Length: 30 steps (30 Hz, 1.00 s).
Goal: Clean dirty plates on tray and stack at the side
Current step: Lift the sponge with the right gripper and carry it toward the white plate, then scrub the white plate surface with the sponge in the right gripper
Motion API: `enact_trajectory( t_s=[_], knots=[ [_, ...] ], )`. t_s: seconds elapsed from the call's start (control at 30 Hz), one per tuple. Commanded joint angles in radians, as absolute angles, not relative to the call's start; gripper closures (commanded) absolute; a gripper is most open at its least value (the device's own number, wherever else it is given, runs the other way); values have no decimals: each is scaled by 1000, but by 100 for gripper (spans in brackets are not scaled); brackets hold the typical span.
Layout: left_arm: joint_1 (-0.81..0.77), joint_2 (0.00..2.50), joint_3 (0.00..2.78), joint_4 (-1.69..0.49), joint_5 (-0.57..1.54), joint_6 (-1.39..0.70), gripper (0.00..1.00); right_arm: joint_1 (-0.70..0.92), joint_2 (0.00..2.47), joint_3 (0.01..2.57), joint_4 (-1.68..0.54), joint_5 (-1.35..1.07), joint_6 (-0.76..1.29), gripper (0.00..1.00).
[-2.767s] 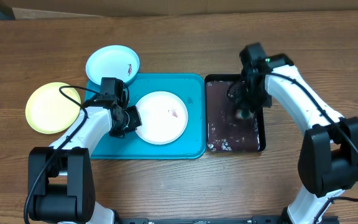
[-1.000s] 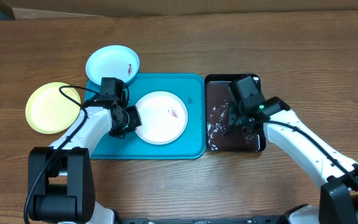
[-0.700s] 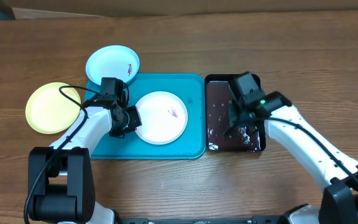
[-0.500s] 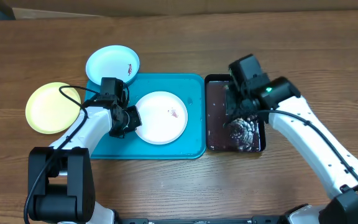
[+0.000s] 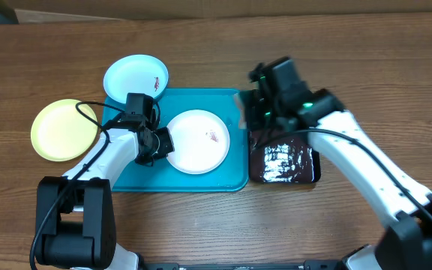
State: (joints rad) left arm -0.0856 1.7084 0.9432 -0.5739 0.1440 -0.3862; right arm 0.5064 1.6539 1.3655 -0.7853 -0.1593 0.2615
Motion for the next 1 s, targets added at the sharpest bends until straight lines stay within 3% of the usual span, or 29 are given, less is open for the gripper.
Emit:
enact_trajectory(
  t_s=[0.0, 0.3, 0.87, 0.97],
  knots=[
    [-94, 1700, 957, -570, 126, -374, 96, 585, 1748, 1389, -747, -146, 262, 96],
    [-94, 1700, 957, -570, 127, -374, 95, 694, 1937, 1389, -620, 24, 261, 96],
    [-94, 1700, 957, -571, 127, -374, 96, 700, 2056, 1389, -538, 56, 262, 96],
    [-94, 1700, 957, -571, 126, -374, 96, 700, 2063, 1389, -536, 54, 262, 84]
  ],
)
